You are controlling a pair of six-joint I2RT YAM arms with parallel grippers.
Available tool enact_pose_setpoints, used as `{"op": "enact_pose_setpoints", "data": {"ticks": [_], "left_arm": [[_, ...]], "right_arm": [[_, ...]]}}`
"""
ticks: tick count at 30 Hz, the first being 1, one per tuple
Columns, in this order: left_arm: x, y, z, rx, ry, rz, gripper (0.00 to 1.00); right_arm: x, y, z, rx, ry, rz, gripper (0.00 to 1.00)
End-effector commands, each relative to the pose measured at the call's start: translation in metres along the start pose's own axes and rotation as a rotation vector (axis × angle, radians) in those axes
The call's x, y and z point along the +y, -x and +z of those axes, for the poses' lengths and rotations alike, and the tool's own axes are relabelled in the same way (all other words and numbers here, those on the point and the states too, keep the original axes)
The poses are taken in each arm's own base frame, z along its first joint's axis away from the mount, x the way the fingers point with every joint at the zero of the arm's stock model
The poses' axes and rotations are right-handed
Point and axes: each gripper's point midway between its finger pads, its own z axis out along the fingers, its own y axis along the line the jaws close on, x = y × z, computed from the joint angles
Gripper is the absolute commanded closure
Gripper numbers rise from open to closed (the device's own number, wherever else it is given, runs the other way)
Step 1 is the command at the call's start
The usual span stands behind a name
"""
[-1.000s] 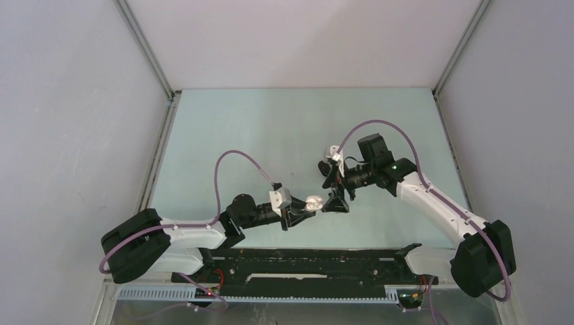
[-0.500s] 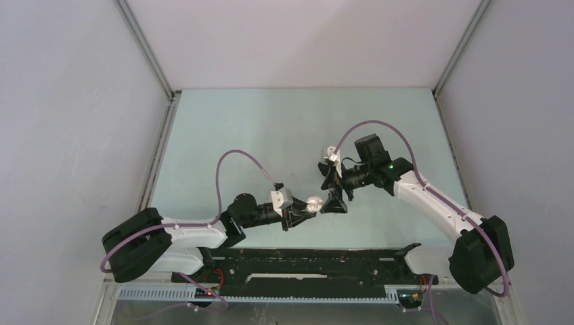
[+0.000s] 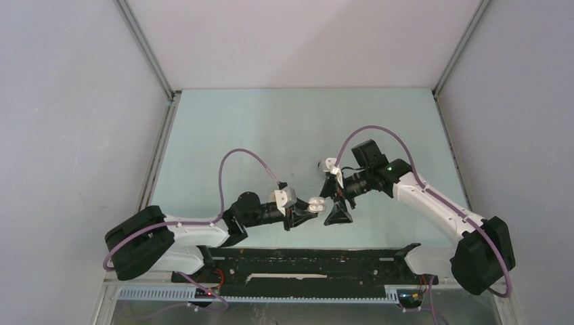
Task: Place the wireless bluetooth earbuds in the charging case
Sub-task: Close the charging case with the earbuds inside.
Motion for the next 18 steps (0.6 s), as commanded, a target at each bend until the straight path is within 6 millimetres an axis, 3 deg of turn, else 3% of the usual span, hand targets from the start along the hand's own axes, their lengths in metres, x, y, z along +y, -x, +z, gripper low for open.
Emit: {"op": "enact_pose_setpoints", "data": {"ticks": [1, 7, 11, 18], "left_arm": [[0.005, 0.021, 0.013, -0.047, 0.018, -0.006, 1.0], [0.031, 0.009, 0.018, 0.022, 0.155, -0.084, 1.0], [0.049, 0.001, 0.017, 0.06, 0.242, -0.125, 1.0], [0.066, -0.007, 0.017, 0.078, 0.323, -0.161, 1.0]], "right_arm": [[0.014, 0.008, -0.001, -0.017, 0.041, -0.089, 0.01], [0.023, 0.014, -0.011, -0.02, 0.009, -0.158, 0.02], [0.021, 0.025, -0.033, -0.072, -0.07, -0.187, 0.02], [-0.056, 0.023, -0.073, -0.145, -0.466, -0.017, 0.0]]}}
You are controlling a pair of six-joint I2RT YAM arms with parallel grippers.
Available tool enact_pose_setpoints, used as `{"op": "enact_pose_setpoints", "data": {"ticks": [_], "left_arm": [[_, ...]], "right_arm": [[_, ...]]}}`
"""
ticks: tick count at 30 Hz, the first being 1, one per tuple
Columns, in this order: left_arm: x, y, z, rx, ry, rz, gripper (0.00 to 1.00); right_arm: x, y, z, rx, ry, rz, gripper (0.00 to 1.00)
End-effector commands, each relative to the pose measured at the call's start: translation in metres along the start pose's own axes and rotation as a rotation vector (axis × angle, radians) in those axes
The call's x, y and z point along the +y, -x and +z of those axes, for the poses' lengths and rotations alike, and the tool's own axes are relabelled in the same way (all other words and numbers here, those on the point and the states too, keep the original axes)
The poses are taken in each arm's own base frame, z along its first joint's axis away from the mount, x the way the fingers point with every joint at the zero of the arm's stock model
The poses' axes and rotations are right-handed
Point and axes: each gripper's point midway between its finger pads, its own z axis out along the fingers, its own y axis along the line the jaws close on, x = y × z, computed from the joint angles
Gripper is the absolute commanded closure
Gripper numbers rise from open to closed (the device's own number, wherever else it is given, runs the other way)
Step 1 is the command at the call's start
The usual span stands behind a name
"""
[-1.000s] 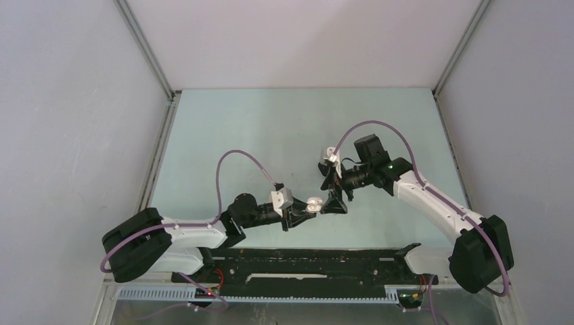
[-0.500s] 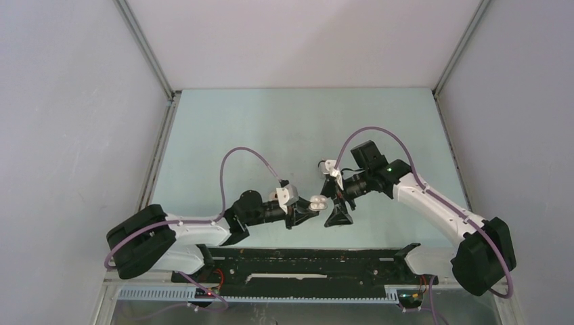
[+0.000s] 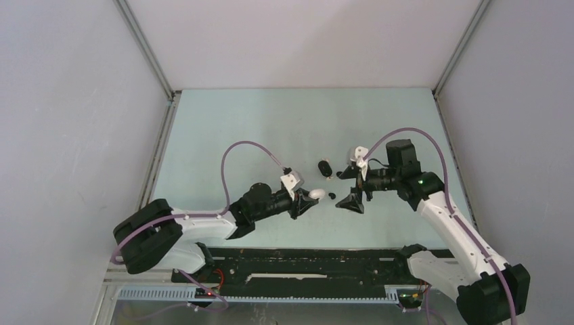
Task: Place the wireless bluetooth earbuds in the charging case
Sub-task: Close the charging case with the earbuds inside, then place the charging case with the earbuds at the center of the board.
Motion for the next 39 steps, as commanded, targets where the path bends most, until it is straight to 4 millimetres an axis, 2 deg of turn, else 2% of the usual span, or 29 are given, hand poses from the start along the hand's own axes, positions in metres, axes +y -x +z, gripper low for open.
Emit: {"op": "enact_pose_setpoints", "data": {"ticks": [1, 4, 8, 11, 15, 20, 28, 35, 39], "left_arm": [[0.027, -0.002, 0.006, 0.019, 0.135, -0.069, 1.0], [0.047, -0.008, 0.008, 0.081, 0.218, -0.162, 1.0], [0.074, -0.009, 0.009, 0.158, 0.31, -0.294, 1.0], [0.095, -0.018, 0.011, 0.251, 0.392, -0.414, 0.99], [0.108, -0.023, 0.022, 0.3, 0.412, -0.595, 0.95], [0.129, -0.032, 0.025, 0.346, 0.478, -0.67, 0.91], [0.15, -0.057, 0.017, 0.41, 0.521, -0.773, 0.84], [0.156, -0.074, 0.008, 0.48, 0.553, -0.792, 0.77], [0.162, -0.085, -0.003, 0.528, 0.62, -0.774, 0.68]], "right_arm": [[-0.053, -0.002, -0.007, -0.014, -0.226, 0.108, 0.0], [-0.068, -0.007, -0.01, -0.003, -0.287, 0.161, 0.0], [-0.074, -0.014, -0.011, 0.023, -0.32, 0.168, 0.0], [-0.077, -0.016, -0.012, 0.032, -0.337, 0.165, 0.0], [-0.077, -0.016, -0.014, 0.039, -0.346, 0.155, 0.01], [-0.077, -0.019, -0.016, 0.053, -0.353, 0.142, 0.01], [-0.073, -0.02, -0.016, 0.06, -0.338, 0.134, 0.01], [-0.071, -0.023, -0.014, 0.067, -0.322, 0.134, 0.01], [-0.071, -0.024, -0.013, 0.07, -0.317, 0.137, 0.01]]}}
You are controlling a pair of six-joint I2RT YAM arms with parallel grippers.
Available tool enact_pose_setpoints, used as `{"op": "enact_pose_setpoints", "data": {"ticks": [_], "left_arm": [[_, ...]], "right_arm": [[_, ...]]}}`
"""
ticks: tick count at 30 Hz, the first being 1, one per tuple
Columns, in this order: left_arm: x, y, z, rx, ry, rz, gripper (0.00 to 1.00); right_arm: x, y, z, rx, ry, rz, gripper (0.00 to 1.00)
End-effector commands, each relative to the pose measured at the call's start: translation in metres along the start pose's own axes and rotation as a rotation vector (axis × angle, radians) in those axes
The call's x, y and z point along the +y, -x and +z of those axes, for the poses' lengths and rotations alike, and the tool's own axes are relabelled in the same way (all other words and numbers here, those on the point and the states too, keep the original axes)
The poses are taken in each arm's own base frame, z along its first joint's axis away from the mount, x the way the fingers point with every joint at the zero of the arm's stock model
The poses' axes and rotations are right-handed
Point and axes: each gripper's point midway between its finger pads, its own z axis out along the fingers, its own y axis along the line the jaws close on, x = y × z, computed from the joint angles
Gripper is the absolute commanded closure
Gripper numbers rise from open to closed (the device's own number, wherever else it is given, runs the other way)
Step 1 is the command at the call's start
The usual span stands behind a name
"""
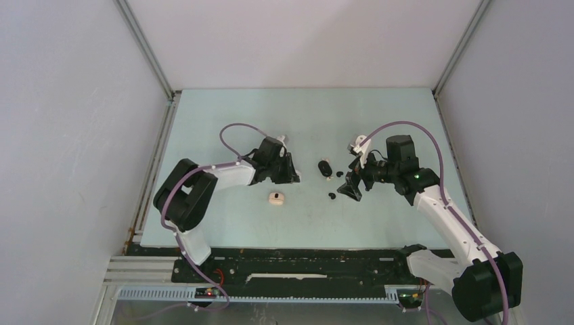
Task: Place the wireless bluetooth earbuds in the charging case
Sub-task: Place the charging case with the earbuds at the center of the board.
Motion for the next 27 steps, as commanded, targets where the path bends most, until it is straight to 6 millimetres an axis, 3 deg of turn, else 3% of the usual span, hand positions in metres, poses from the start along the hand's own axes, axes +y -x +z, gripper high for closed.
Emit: {"op": "enact_pose_setpoints", "data": {"ticks": [1, 9, 15, 20, 27], "left_arm": [[0.012, 0.002, -0.002, 0.015, 0.074, 0.01, 0.65], [0.049, 0.014, -0.021, -0.032, 0.301, 0.088, 0.55], [0.047, 0.021, -0.045, -0.09, 0.307, 0.12, 0.51], [0.059, 0.025, -0.07, -0.152, 0.404, 0.158, 0.5], [0.066, 0.025, -0.094, -0.335, 0.385, 0.182, 0.5]], "right_arm": [[0.001, 0.004, -0.001, -0.014, 0.006, -0.023, 0.01], [0.001, 0.003, 0.0, -0.008, 0.01, -0.023, 0.01], [-0.001, -0.002, 0.001, 0.008, 0.008, -0.014, 0.01], [-0.004, -0.01, 0.006, 0.035, 0.011, 0.005, 0.01], [0.007, -0.009, 0.017, 0.017, 0.088, -0.016, 0.06]]}}
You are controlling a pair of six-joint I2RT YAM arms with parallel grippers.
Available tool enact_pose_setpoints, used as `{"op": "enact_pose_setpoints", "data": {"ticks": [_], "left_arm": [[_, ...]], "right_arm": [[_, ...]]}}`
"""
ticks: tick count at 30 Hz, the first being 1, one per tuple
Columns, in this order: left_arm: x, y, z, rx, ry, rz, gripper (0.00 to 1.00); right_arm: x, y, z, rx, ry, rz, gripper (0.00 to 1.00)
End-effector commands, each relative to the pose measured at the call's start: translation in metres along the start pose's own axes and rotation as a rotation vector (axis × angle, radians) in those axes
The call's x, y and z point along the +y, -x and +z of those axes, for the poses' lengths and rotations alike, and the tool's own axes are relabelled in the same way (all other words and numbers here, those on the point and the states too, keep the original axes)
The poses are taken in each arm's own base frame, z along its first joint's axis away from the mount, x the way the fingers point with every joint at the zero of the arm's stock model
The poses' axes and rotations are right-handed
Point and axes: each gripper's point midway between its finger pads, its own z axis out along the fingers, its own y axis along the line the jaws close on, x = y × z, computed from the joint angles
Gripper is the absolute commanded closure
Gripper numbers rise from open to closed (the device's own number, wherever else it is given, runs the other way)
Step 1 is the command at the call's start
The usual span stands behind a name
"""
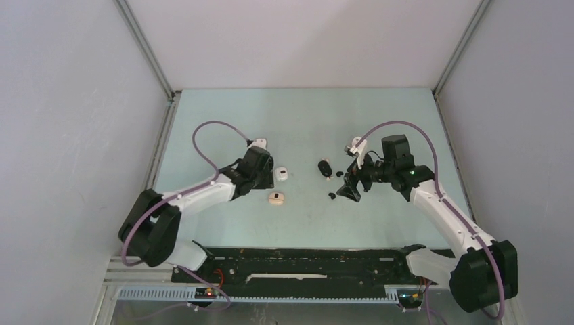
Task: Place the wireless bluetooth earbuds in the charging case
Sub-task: Move the charging case to the center of the board.
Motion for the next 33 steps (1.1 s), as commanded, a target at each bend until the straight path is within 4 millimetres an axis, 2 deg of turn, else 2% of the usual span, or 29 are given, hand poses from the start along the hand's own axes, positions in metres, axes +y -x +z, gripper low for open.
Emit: {"op": "enact_pose_setpoints", "data": {"ticks": [1, 5, 8, 11, 14, 18, 23, 28, 33], "left_arm": [[0.015, 0.014, -0.013, -0.183, 0.016, -0.003, 0.5], [0.024, 0.018, -0.017, -0.299, -0.016, -0.063, 0.49], [0.022, 0.012, -0.011, -0.262, -0.057, -0.092, 0.48], [0.008, 0.008, -0.005, -0.217, -0.139, -0.085, 0.48], [-0.007, 0.007, -0.002, -0.21, -0.216, -0.092, 0.48], [-0.007, 0.004, 0.002, -0.208, -0.222, -0.112, 0.47], [-0.004, -0.009, 0.016, -0.133, -0.185, -0.108, 0.47], [-0.027, -0.024, 0.023, -0.071, -0.305, -0.204, 0.48], [-0.047, -0.043, 0.018, -0.022, -0.353, -0.274, 0.49]], "right_arm": [[0.008, 0.007, 0.013, -0.024, 0.049, -0.044, 0.07], [0.015, 0.007, 0.041, 0.06, 0.073, -0.072, 0.17], [0.007, 0.007, 0.057, 0.141, 0.08, -0.022, 0.33], [-0.016, 0.011, 0.067, 0.184, 0.049, 0.056, 0.4], [-0.05, 0.012, 0.075, 0.213, -0.038, 0.113, 0.44], [-0.074, 0.012, 0.085, 0.235, -0.087, 0.139, 0.45], [-0.058, 0.007, 0.093, 0.273, -0.031, 0.111, 0.43], [-0.037, 0.006, 0.095, 0.321, -0.004, 0.029, 0.41], [-0.037, 0.012, 0.083, 0.292, -0.008, 0.044, 0.41]]}}
